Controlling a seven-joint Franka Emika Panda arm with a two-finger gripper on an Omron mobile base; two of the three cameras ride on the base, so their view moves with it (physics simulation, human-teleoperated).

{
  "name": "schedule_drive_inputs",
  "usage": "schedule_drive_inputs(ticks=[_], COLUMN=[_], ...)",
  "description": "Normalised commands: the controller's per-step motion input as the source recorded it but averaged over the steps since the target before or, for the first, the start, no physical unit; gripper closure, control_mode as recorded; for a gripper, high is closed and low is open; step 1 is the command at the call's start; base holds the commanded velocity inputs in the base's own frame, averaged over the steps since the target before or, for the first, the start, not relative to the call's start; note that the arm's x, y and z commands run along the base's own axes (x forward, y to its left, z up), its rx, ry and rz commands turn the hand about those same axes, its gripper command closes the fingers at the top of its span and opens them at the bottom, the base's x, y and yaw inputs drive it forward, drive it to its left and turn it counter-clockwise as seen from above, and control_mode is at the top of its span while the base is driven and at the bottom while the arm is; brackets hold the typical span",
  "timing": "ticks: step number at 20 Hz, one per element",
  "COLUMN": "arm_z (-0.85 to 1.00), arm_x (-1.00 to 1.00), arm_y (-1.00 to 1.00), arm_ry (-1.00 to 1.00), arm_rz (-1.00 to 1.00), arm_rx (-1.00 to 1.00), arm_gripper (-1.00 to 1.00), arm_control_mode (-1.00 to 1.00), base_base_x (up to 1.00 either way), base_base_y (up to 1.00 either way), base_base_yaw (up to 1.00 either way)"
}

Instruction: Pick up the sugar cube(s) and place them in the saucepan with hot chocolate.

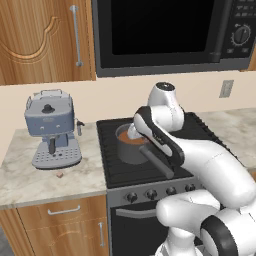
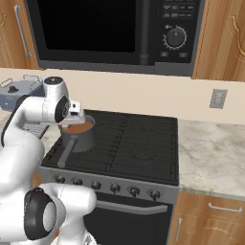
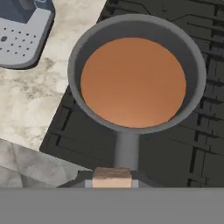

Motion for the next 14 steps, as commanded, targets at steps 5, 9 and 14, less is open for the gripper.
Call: schedule_drive_inputs(ticks=[5,9,14], arm_z=[-0.05,-0.08,-0.38], arm_x=[0.58,0.65,0.5], arm_y=[-0.03,0.0,0.01], arm_ry=[0.3,0.09,0.0], arm_rz=[-0.11,-0.06,-0.06], arm_rx=[0.0,0.0,0.0], arm_gripper=[1.0,1.0,1.0], arm_control_mode=[-1.0,-1.0,-1.0], base_base_x=[0.0,0.0,0.0], base_base_y=[0.0,0.0,0.0], base_base_yaw=[0.0,0.0,0.0])
